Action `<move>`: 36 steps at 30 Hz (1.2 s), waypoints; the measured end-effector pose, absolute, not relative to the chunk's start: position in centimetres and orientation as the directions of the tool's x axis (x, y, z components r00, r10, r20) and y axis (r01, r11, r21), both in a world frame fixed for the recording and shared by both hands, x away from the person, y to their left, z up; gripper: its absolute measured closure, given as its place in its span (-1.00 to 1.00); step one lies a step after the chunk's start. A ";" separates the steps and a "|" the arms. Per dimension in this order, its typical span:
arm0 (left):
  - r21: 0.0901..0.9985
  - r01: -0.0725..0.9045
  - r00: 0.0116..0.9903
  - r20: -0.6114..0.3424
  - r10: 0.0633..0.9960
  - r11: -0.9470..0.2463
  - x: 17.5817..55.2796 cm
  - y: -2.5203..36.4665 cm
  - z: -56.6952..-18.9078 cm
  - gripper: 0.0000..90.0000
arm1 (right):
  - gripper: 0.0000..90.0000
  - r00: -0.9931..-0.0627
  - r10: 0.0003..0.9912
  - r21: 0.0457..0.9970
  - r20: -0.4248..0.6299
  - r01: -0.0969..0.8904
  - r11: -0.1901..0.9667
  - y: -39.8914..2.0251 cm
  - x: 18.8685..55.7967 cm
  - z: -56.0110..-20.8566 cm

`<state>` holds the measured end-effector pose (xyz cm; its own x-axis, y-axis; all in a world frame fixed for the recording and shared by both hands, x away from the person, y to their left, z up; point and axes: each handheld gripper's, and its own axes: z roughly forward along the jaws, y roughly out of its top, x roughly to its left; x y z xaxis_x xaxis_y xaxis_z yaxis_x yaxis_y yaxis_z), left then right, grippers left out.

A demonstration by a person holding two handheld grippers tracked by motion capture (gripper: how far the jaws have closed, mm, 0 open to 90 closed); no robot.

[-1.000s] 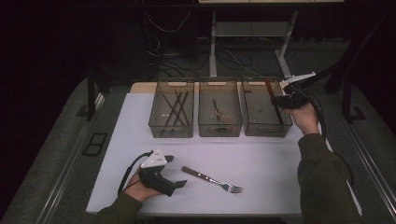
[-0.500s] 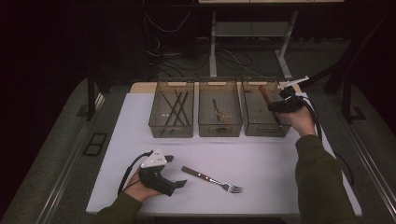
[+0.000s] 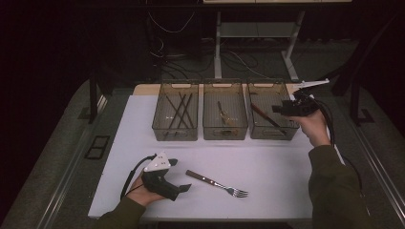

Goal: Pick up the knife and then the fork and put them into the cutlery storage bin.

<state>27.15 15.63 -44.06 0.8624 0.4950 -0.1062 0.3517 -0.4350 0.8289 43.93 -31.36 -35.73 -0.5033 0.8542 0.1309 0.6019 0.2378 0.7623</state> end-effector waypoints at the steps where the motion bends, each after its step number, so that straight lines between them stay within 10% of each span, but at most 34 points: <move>1: 0.829 0.351 0.863 -0.106 0.495 -0.434 27.1 15.6 -44.1 -1.00 | -0.11 -0.509 0.850 0.767 0.135 0.597 0.235 -31.2 43.5 -35.6; 36: 0.822 0.353 0.860 -0.097 0.501 -0.446 27.0 15.7 -44.0 -1.00 | -0.32 -0.735 0.666 0.811 0.128 0.465 0.357 -25.8 30.1 -39.1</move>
<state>26.97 15.66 -44.00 0.8597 0.5014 -0.0973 0.3533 -0.4463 0.8222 30.06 -25.76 -39.14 -0.7349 0.6660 0.1281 0.4645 0.3567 0.8105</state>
